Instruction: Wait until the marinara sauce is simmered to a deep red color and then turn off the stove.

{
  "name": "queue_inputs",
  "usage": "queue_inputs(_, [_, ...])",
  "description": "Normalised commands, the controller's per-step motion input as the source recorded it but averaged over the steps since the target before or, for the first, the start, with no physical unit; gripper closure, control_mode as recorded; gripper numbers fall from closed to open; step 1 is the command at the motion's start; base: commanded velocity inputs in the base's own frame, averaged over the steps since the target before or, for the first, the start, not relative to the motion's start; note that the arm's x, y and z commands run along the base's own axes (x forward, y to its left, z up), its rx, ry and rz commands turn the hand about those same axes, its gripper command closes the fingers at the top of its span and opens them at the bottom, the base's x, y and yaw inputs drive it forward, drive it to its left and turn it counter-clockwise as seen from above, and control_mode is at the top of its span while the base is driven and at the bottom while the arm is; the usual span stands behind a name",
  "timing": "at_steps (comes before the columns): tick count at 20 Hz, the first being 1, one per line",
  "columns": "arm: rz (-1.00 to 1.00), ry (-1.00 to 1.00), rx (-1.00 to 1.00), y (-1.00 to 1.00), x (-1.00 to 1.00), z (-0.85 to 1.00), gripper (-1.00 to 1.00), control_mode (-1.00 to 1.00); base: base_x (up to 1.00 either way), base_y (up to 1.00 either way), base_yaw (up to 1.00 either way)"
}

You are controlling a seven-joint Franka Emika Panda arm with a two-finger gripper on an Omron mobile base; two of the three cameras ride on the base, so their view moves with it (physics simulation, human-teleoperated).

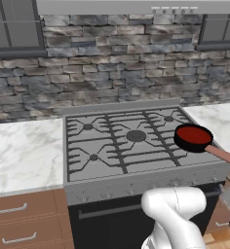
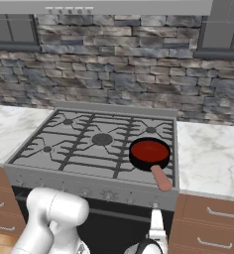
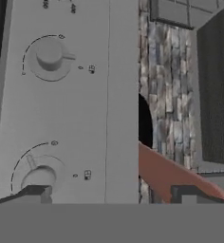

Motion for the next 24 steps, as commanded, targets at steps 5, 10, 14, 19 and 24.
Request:
queue_inputs(5, [-0.12, 0.0, 0.0, 0.07, 0.36, 0.0, -1.0, -1.0, 0.0, 0.0, 0.0])
queue_inputs(10, [-0.04, 0.0, -0.04, 0.0, 0.27, -0.06, -1.0, -1.0, 0.0, 0.0, 0.0])
queue_inputs(14, [0.0, 0.0, -0.03, -0.1, -0.02, -0.48, -1.0, -1.0, 0.0, 0.0, 0.0])
queue_inputs(19, [0.0, 0.0, -0.02, -0.08, -0.08, -0.22, -1.0, -1.0, 0.0, 0.0, 0.0])
queue_inputs(24, [0.0, -0.1, 0.04, -0.14, -0.35, 0.05, -1.0, -1.0, 0.0, 0.0, 0.0])
